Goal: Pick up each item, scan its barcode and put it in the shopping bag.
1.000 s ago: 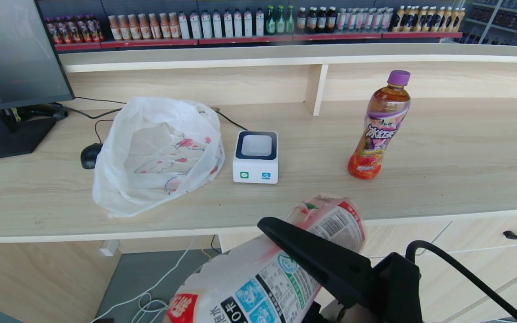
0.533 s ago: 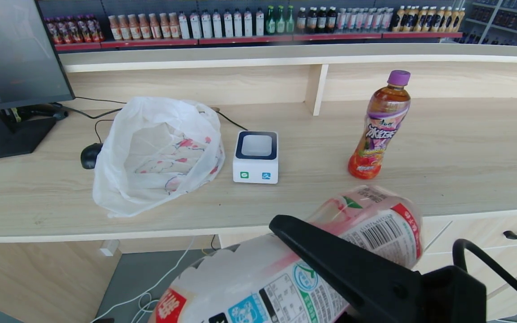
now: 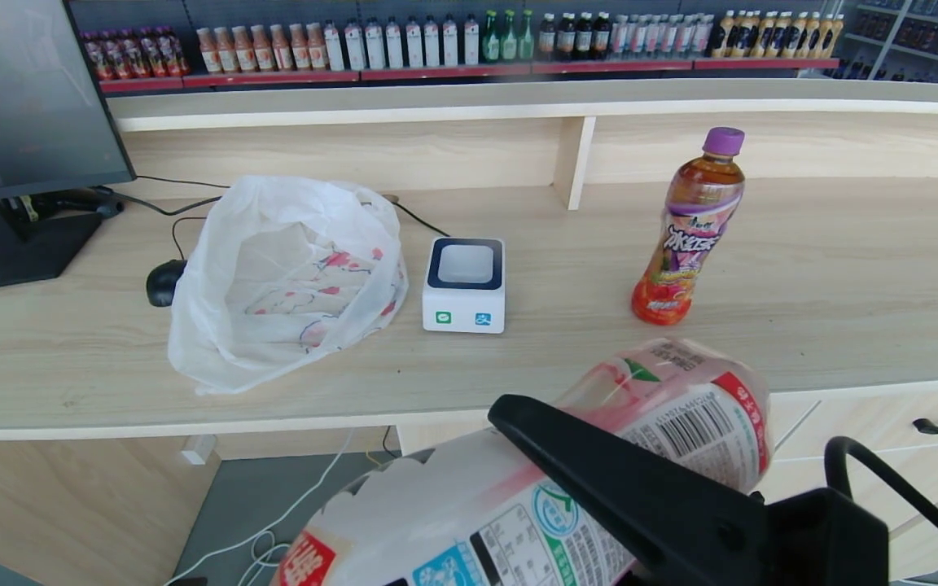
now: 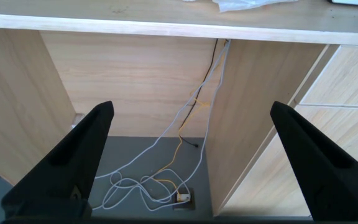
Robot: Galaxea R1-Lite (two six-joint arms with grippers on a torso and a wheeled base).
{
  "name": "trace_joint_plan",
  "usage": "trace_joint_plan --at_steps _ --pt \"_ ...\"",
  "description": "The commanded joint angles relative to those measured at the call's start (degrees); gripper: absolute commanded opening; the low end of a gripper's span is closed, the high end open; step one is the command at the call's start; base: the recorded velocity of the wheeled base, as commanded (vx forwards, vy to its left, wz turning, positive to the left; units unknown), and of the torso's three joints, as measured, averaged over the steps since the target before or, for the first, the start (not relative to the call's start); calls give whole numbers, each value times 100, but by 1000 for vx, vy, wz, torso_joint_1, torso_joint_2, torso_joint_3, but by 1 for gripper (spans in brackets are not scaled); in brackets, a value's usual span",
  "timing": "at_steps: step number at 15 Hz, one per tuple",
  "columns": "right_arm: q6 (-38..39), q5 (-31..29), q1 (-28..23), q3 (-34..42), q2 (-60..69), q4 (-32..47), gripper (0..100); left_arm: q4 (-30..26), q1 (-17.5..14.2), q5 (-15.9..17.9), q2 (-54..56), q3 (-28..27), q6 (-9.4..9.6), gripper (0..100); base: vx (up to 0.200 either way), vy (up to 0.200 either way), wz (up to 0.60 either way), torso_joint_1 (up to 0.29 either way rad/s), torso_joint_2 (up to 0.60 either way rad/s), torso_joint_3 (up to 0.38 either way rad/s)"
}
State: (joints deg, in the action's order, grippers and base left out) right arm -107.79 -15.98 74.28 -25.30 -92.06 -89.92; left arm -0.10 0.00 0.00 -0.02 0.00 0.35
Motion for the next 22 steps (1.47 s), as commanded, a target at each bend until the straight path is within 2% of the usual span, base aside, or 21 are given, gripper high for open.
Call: trace_joint_plan --at_steps 1,8,11,17,20,21,22 --pt "4 -1 -1 -10 -31 -8 0 1 0 0 2 0 0 100 0 0 0 0 0 0" --pt "206 -1 -1 16 -31 -8 0 1 0 0 2 0 0 100 0 0 0 0 0 0" --pt "645 -37 -27 7 4 -8 0 1 0 0 2 0 0 100 0 0 0 0 0 0" --pt "2271 -327 -36 192 -13 -8 0 1 0 0 -6 0 0 100 0 0 0 0 0 0" --pt "3853 -379 -27 473 -57 -8 0 1 0 0 -6 0 0 100 0 0 0 0 0 0" --pt "3976 -379 -27 490 -66 -8 0 1 0 0 -6 0 0 100 0 0 0 0 0 0" --pt "5215 -344 -19 640 -128 -8 0 1 0 0 2 0 0 100 0 0 0 0 0 0"
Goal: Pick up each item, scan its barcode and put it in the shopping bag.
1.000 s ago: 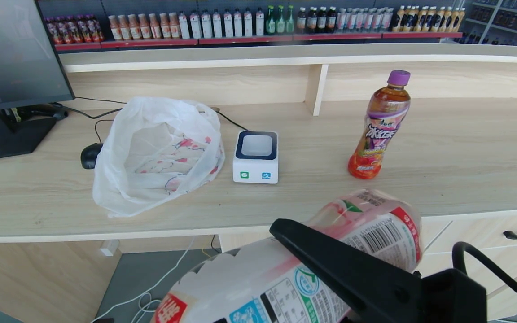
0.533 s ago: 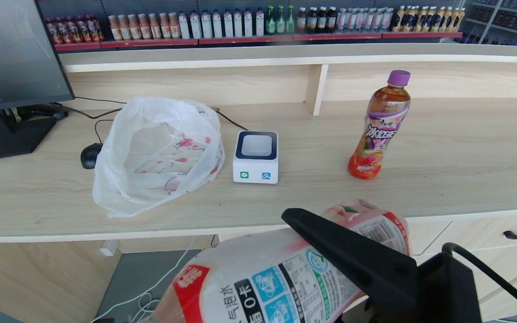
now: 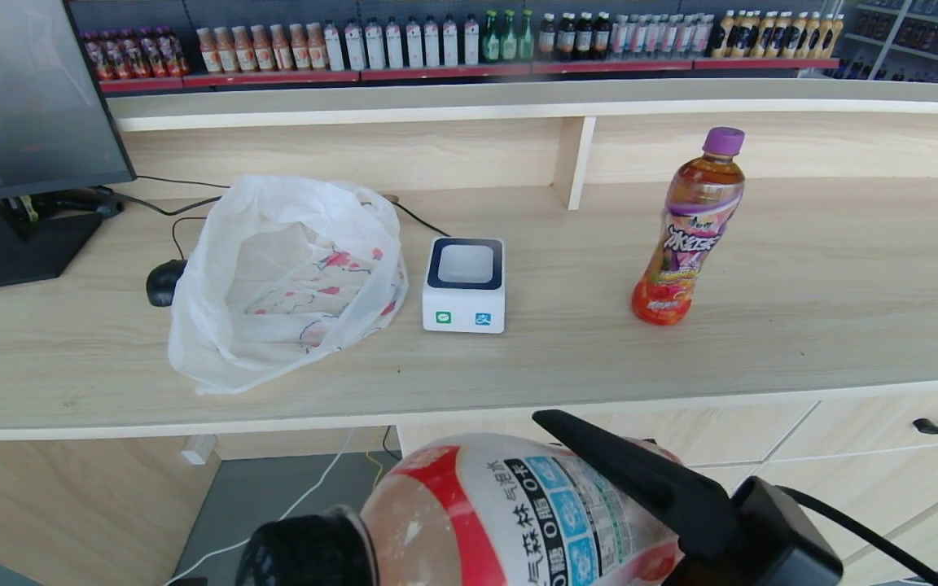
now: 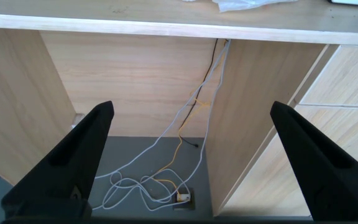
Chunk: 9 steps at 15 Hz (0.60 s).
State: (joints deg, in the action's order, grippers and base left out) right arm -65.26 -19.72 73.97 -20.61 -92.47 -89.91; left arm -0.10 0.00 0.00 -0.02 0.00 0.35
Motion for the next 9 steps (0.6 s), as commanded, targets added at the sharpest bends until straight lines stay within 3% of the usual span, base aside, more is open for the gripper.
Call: trace_joint_plan --at_steps 1,3,9 --pt "1208 21 21 181 -123 -9 0 1 0 0 -6 0 0 100 0 0 0 0 0 0" --pt "2140 12 12 216 -246 -9 0 1 0 0 -6 0 0 100 0 0 0 0 0 0" --pt "3080 4 -14 58 -536 -9 0 1 0 0 -6 0 0 100 0 0 0 0 0 0"
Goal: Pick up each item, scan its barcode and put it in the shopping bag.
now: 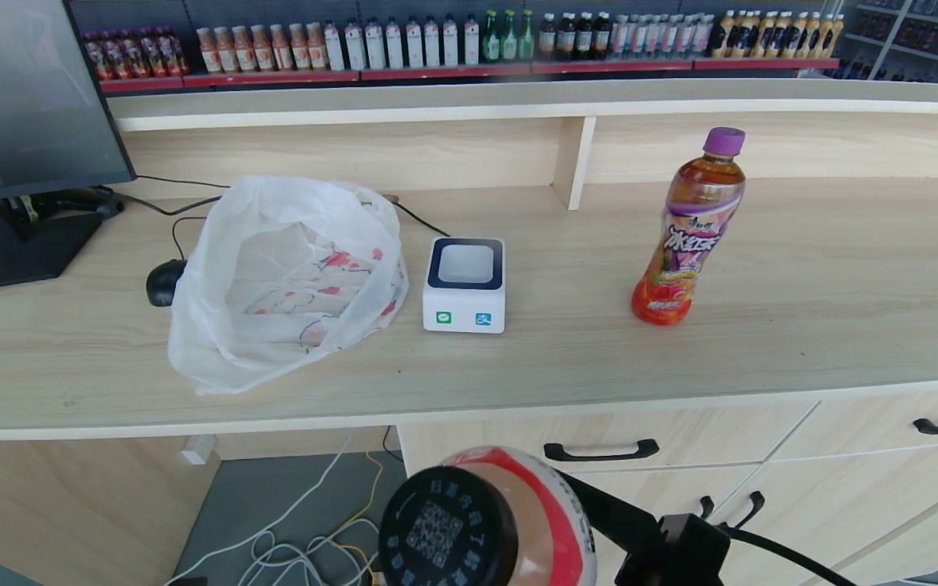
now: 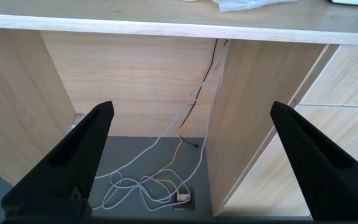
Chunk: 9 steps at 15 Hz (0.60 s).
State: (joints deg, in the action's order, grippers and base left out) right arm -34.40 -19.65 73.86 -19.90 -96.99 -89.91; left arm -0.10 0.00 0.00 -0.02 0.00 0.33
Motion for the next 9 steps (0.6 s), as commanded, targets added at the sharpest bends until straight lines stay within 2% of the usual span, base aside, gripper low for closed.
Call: trace_joint_plan --at_steps 1,5,6,9 --pt "21 -12 -39 3 40 -9 0 1 0 0 -6 0 2 100 0 0 0 0 0 0" --pt "417 14 -531 -67 92 -9 0 1 -9 0 -6 0 2 100 0 0 0 0 0 0" --pt "865 -21 -715 -331 119 -9 0 1 0 0 -6 0 2 100 0 0 0 0 0 0" --pt "1542 -56 -1744 -1201 4 -9 0 1 0 0 -6 0 2 100 0 0 0 0 0 0"
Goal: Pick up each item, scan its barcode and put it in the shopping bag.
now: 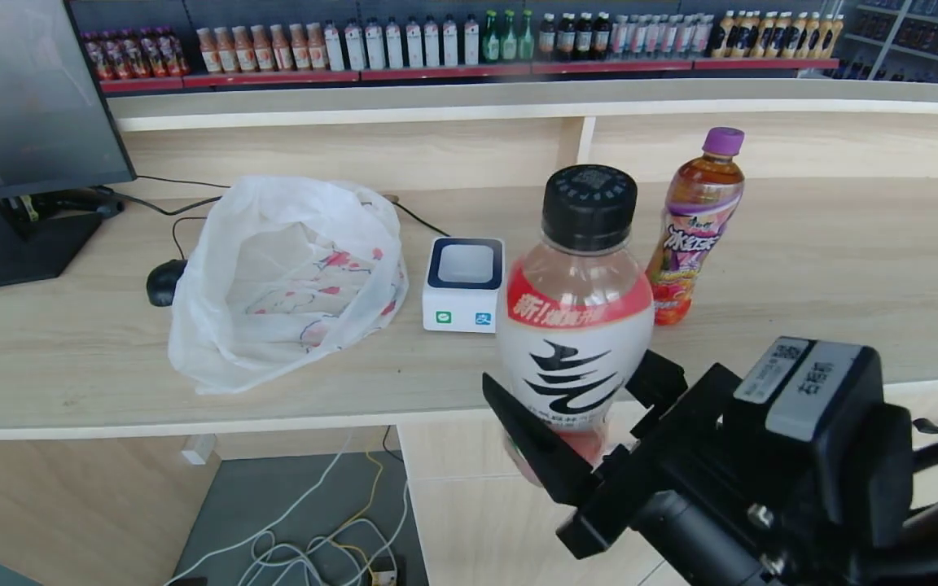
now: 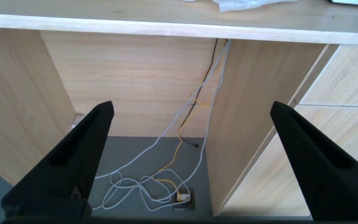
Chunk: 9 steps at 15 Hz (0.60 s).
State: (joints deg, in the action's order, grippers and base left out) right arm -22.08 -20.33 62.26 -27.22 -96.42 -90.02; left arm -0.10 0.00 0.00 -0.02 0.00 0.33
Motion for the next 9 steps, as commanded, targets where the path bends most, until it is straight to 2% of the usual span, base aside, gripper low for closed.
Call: trace_joint_plan --at_steps 1,2,4,7,9 --pt "749 82 -856 -547 -106 19 0 1 0 0 -6 0 2 100 0 0 0 0 0 0" --pt "881 179 -1198 -618 -106 28 0 1 0 0 -6 0 2 100 0 0 0 0 0 0" --pt "1171 566 -1506 -626 -141 28 0 1 0 0 -6 0 2 100 0 0 0 0 0 0" --pt "1364 592 -1726 -758 -185 2 0 1 0 0 -6 0 2 100 0 0 0 0 0 0" --pt "1364 574 -2060 -1207 -255 2 0 1 0 0 -6 0 2 100 0 0 0 0 0 0"
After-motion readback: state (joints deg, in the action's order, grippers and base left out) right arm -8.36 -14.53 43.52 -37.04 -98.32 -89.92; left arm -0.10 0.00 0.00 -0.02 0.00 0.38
